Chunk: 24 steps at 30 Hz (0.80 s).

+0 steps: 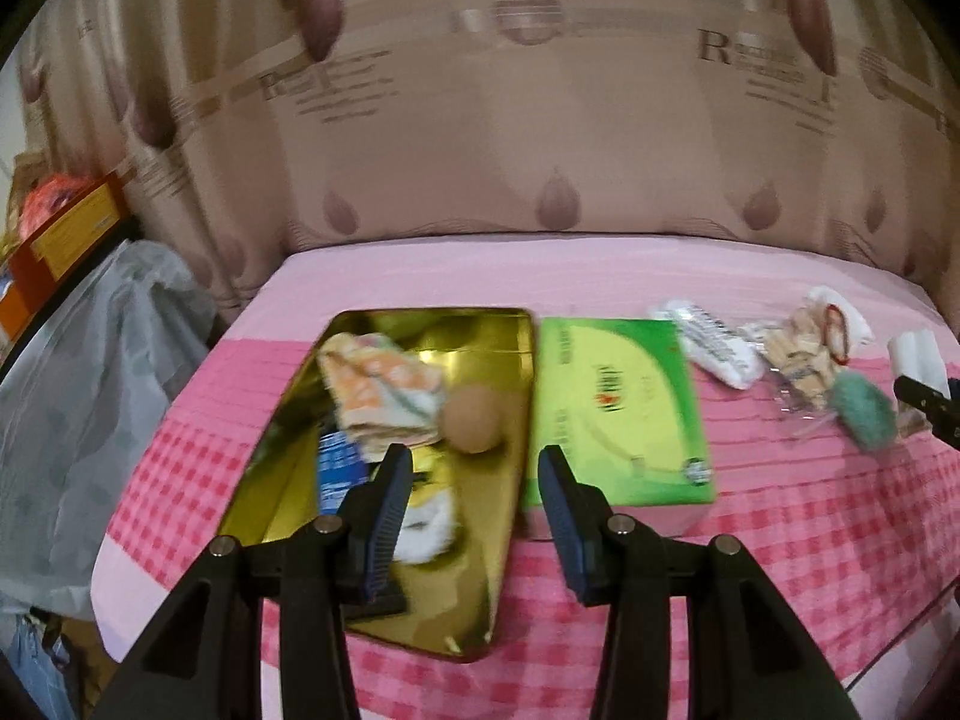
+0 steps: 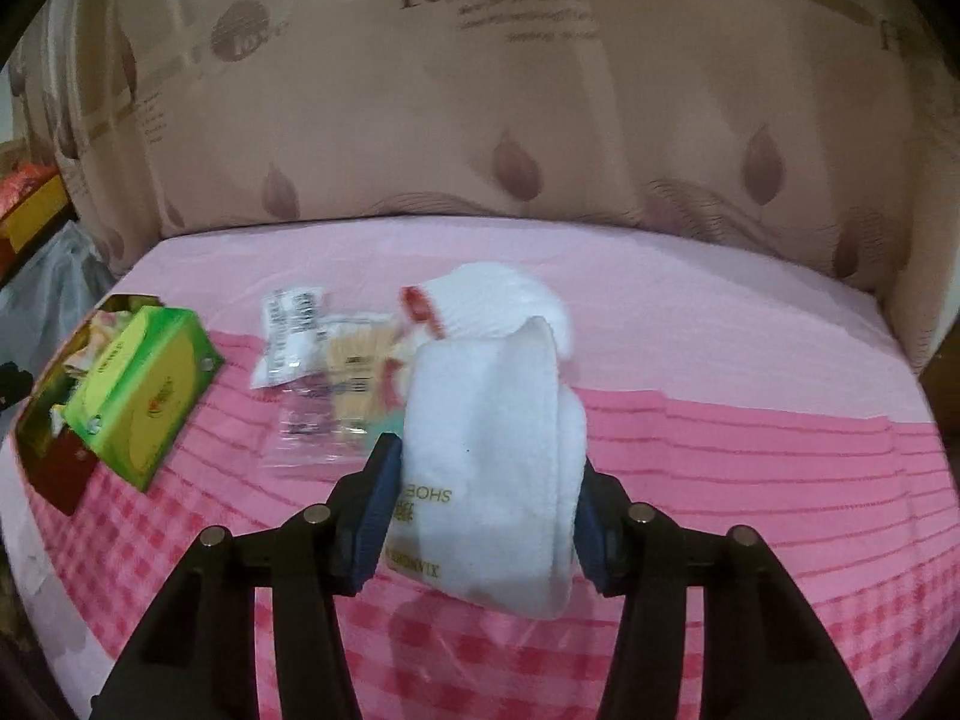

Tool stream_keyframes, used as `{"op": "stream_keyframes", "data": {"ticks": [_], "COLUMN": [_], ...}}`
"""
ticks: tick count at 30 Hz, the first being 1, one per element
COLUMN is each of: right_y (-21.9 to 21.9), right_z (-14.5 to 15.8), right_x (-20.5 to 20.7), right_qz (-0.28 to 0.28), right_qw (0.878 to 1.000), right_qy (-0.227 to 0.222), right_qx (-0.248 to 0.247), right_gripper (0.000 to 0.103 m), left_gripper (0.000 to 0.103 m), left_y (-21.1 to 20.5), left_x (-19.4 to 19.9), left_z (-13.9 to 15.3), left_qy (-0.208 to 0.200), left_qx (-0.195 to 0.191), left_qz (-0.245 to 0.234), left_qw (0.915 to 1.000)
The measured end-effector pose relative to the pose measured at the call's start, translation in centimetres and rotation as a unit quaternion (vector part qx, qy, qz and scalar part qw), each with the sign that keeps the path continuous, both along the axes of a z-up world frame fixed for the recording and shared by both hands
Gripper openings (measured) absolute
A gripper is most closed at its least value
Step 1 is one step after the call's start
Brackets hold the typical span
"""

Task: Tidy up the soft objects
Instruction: 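Move the right tool to the folded white cloth and grasp it, then grasp the teal fluffy scrunchie with the left tool while the right tool holds the cloth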

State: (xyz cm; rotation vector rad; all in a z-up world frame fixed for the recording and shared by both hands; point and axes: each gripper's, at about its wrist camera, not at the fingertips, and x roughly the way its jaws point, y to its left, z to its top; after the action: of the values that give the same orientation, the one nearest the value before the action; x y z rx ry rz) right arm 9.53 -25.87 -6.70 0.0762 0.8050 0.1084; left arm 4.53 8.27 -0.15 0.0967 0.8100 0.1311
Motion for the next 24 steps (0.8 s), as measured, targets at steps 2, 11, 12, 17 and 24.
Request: {"op": "stream_keyframes", "data": {"ticks": [2, 11, 12, 17, 24], "right_y": [-1.1, -6.5, -7.0, -8.9, -10.6], "right_z": [-0.3, -3.4, -3.7, -4.5, -5.8], "right_x": [-0.2, -1.6, -1.8, -2.6, -2.9], "right_qz": [-0.013, -0.063, -0.068, -0.08, -0.088], "right_qw": [1.0, 0.997, 0.997, 0.995, 0.995], "right_qy": [0.005, 0.037, 0.039, 0.043, 0.042], "right_qx": [-0.004, -0.02, -0.023, -0.038, -0.002], "right_gripper": [0.049, 0.04, 0.039, 0.037, 0.037], "left_gripper": [0.044, 0.05, 0.051, 0.052, 0.057], "left_y": [-1.3, -10.5, -11.9, -17.4, -23.8], "left_x": [0.3, 1.9, 2.1, 3.2, 4.9], "left_z": [0.2, 0.0, -0.3, -1.4, -3.3], "left_qy": [0.001, 0.031, 0.037, 0.06, 0.091], "left_qx": [-0.002, -0.061, -0.069, -0.103, -0.133], "left_qz": [-0.018, -0.138, -0.154, -0.22, -0.282], "left_qw": [0.9998, 0.988, 0.985, 0.9683, 0.9458]}}
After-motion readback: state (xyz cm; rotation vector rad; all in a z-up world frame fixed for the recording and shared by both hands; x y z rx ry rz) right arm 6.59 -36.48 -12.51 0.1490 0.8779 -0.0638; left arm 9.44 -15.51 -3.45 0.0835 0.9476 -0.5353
